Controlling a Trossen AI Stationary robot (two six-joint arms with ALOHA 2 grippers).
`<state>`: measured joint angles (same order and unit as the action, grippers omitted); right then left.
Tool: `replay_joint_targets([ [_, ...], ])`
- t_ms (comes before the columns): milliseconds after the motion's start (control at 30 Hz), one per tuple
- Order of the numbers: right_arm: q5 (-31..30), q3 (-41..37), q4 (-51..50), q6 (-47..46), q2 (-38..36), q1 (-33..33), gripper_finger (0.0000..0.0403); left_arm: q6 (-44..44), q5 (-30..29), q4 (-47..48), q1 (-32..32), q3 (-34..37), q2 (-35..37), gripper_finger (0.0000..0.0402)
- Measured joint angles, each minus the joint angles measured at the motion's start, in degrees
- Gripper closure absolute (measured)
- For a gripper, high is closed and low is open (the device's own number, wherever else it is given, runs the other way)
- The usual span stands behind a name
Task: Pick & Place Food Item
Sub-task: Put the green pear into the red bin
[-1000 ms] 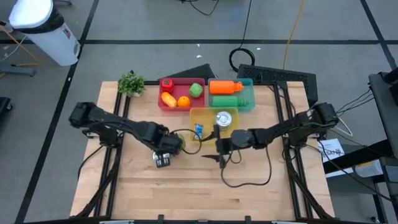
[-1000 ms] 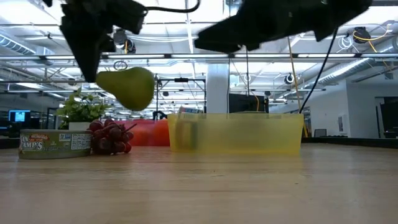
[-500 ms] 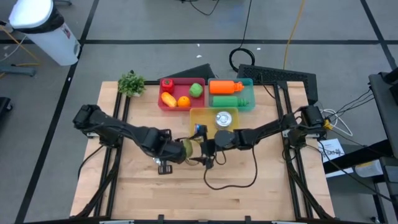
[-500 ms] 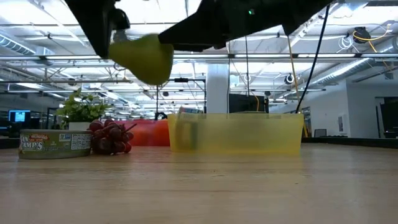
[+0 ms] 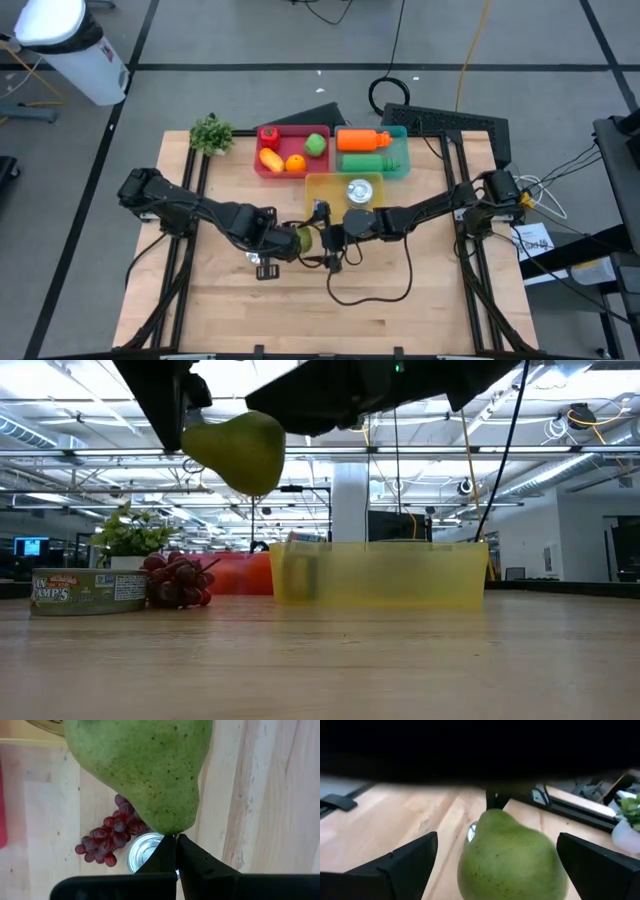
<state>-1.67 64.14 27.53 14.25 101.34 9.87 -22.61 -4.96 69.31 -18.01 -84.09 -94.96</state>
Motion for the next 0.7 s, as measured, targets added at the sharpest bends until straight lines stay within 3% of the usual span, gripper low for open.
replay_joint_targets([
  [500, -4.29, 3.97, -1.03, 3.94, 7.36, -0.42, 0.0014, -0.23, 5.08, -2.00, 3.01, 0.00, 0.00, 0.0401],
  [700, -4.17, 4.04, -2.78, 3.73, 7.49, -1.12, 0.0058, 0.63, 4.91, -2.32, 3.01, 0.00, 0.00, 0.0401],
])
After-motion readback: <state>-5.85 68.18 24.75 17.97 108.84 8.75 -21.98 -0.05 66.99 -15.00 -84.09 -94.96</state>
